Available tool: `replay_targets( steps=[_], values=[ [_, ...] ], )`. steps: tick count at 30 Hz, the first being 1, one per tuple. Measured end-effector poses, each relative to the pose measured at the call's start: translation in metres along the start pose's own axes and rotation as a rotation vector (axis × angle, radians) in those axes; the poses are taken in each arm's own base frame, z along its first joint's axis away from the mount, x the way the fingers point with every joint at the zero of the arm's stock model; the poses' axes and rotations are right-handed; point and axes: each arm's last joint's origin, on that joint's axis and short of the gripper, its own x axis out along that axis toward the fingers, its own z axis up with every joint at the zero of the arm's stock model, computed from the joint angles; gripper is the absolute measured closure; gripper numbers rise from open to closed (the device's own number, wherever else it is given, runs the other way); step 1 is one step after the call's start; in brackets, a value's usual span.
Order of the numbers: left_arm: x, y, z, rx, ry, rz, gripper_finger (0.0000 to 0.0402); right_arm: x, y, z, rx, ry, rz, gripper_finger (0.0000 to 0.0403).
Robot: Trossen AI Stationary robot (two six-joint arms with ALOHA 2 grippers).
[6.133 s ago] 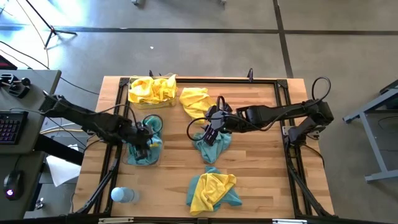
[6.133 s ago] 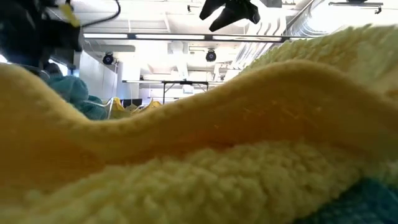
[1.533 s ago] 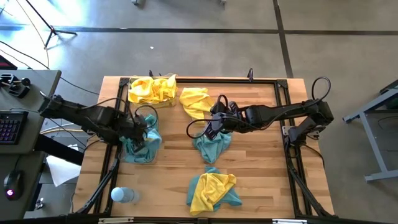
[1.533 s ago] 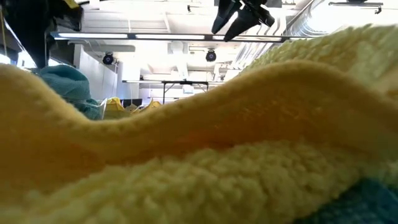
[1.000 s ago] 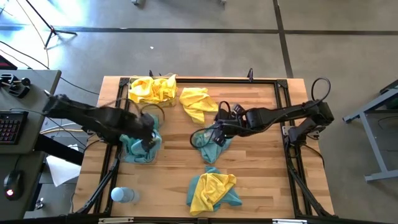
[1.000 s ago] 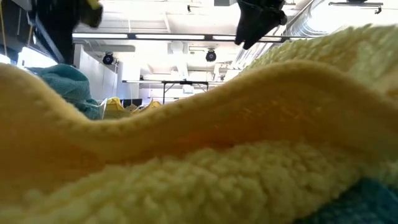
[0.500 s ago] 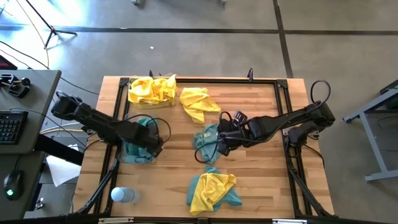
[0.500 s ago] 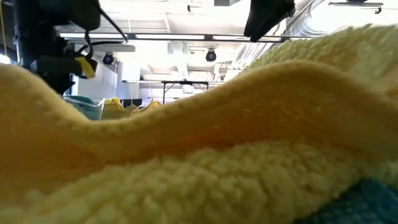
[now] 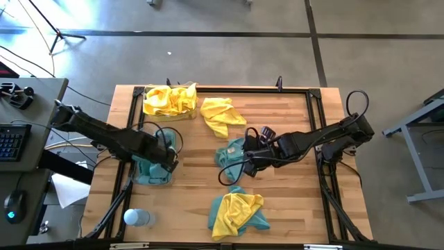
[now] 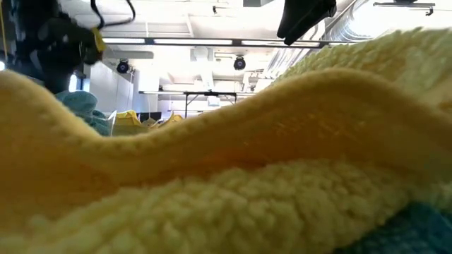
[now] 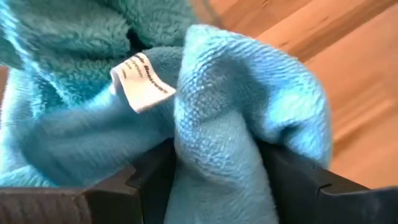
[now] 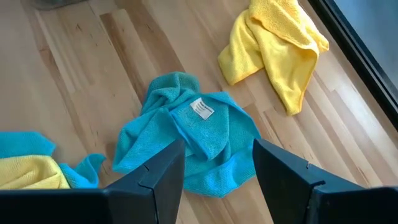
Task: Sort microfiber towel by color & place in baskets
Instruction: Put the blue microfiber cloth into the bottom transparent bin, then put the yellow microfiber cloth into the top transparent bin
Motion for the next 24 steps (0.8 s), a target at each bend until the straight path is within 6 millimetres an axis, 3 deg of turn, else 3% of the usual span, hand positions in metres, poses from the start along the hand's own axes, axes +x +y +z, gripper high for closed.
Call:
replay_targets(
  steps=[10,17,24],
  values=[
    [-0.049,0.012,0.007,-0.022,-0.086,-0.022,0.019,0.009,0.002,-0.008,0.08,-0.011,-0.031,0.0217],
    [-0.065,-0.003,0.004,-0.041,-0.256,-0.158,0.019,0.044,0.015,-0.068,0.12,0.172,-0.022,0.0217],
    [-0.074,-0.027,0.006,0.071,-0.428,-0.345,0.019,0.028,0.028,-0.112,0.127,0.148,0.131,0.0217]
  ],
)
